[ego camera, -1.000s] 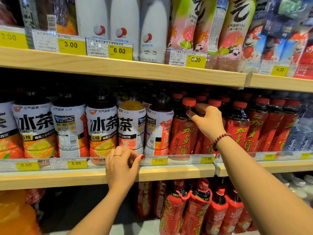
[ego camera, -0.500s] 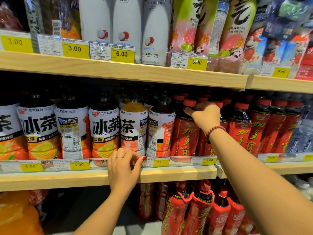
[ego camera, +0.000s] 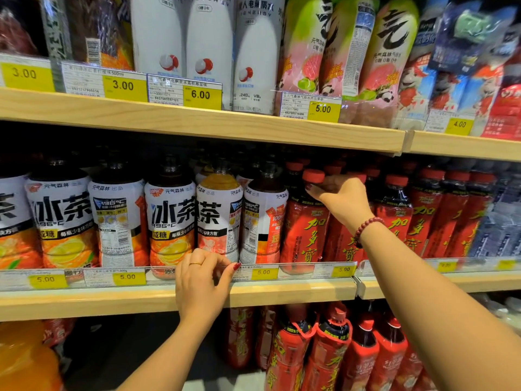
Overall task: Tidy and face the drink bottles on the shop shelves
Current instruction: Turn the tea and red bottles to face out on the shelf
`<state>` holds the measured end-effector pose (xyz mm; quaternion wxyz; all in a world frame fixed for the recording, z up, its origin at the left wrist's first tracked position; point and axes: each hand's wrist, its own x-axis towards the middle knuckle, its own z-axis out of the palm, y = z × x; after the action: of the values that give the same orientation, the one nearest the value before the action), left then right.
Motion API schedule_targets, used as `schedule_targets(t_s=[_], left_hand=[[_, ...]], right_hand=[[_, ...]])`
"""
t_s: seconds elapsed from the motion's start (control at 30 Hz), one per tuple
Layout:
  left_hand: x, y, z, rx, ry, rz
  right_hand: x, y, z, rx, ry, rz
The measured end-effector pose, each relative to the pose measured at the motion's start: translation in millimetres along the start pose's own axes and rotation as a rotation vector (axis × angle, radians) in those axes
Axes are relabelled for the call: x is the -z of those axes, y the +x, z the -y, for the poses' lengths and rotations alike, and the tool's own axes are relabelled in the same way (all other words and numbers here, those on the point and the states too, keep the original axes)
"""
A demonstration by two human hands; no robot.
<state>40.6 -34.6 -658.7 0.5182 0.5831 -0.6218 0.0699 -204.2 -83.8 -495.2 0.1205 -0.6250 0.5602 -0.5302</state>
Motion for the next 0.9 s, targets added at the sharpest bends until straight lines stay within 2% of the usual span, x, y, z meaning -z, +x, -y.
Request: schedule_targets(t_s=[0.1,0.3,0.4,0.47,0.6,0.7,0.9], left_hand=[[2,1,-1,0.012,-0.020,0.020],[10,2,1,-0.009,-0.050,0.108],[20,4,4,-0.062,-0.064,0.191],[32,6,7,-0.141,-0.062,0.275],[60,8,15,-0.320,0.141,0.379],[84,6,22,-0.351,0.241,0.397],[130,-7,39,-0.368,0.434,0.436]], right_hand=[[-4,-8,0,0.084,-0.144,-0.034],[-6,-27,-2,0.143,-0.298,0.056],[-3,-44,-8,0.155,-0.360,0.097],[1,-61,-13,0.236,-0.394,0.107],[1,-104,-23,0.414,-0.523,0.120],[-10,-138,-28,0.510,-0.547,0.149],[-62,-191,-32,0.579,-0.517,0.300]])
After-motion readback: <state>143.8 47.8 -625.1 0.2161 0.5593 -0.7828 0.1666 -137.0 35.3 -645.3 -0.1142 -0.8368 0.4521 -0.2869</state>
